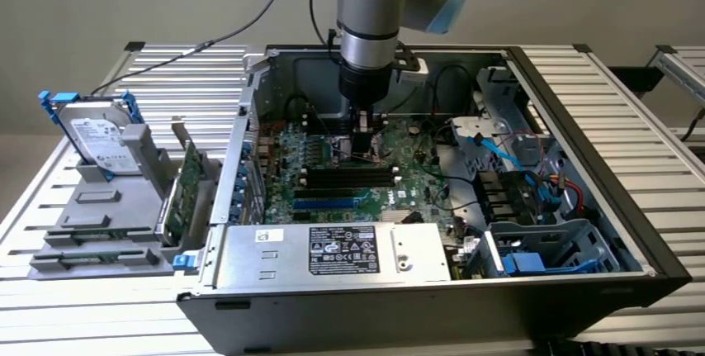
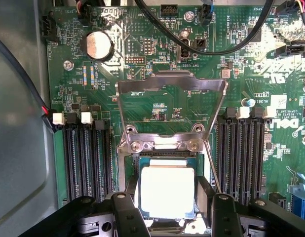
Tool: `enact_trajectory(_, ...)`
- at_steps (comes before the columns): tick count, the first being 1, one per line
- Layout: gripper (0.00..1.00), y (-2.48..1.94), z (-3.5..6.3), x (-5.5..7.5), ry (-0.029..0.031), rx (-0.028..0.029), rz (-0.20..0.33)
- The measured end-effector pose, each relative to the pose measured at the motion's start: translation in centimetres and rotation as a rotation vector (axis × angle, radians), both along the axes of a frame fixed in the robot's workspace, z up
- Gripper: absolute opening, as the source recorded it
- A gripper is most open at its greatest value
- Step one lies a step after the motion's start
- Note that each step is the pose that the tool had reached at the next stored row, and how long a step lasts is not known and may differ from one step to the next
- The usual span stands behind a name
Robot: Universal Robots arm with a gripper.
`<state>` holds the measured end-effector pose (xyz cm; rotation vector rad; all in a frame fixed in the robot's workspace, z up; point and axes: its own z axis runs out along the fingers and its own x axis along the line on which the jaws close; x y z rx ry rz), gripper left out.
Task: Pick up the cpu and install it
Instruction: 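Place the cpu into insertion slot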
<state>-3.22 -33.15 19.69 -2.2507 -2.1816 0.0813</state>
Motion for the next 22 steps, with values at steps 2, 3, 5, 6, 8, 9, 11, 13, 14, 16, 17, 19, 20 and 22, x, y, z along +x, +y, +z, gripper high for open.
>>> enact_trajectory(2, 0.55, 0.00, 0.00, -0.03, 0.0000, 0.0000, 0.001)
enact_trajectory(3, 0.55, 0.00, -0.01, -0.04, 0.0000, 0.0000, 0.001)
enact_trajectory(5, 0.55, 0.00, -0.01, -0.04, 0.0000, 0.0000, 0.003)
enact_trajectory(6, 0.55, 0.00, -0.01, -0.04, 0.0000, 0.0000, 0.004)
enact_trajectory(8, 0.55, 0.00, -0.01, -0.05, 0.0000, -0.0001, 0.006)
enact_trajectory(9, 0.55, 0.00, -0.02, -0.04, -0.0001, 0.0001, 0.008)
enact_trajectory(11, 0.55, 0.00, -0.02, -0.04, -0.0001, 0.0001, 0.011)
enact_trajectory(13, 0.55, 0.00, -0.02, -0.04, 0.0000, 0.0000, 0.015)
enact_trajectory(14, 0.55, 0.00, -0.03, -0.04, -0.0001, 0.0001, 0.017)
enact_trajectory(16, 0.55, 0.00, -0.03, -0.05, 0.0000, 0.0000, 0.020)
enact_trajectory(17, 0.55, 0.00, -0.03, -0.04, 0.0000, 0.0000, 0.021)
enact_trajectory(19, 0.55, 0.00, -0.04, -0.04, -0.0001, 0.0001, 0.023)
enact_trajectory(20, 0.55, 0.00, -0.05, -0.05, 0.0000, 0.0000, 0.023)
enact_trajectory(22, 0.55, 0.00, -0.06, -0.04, -0.0001, 0.0000, 0.023)
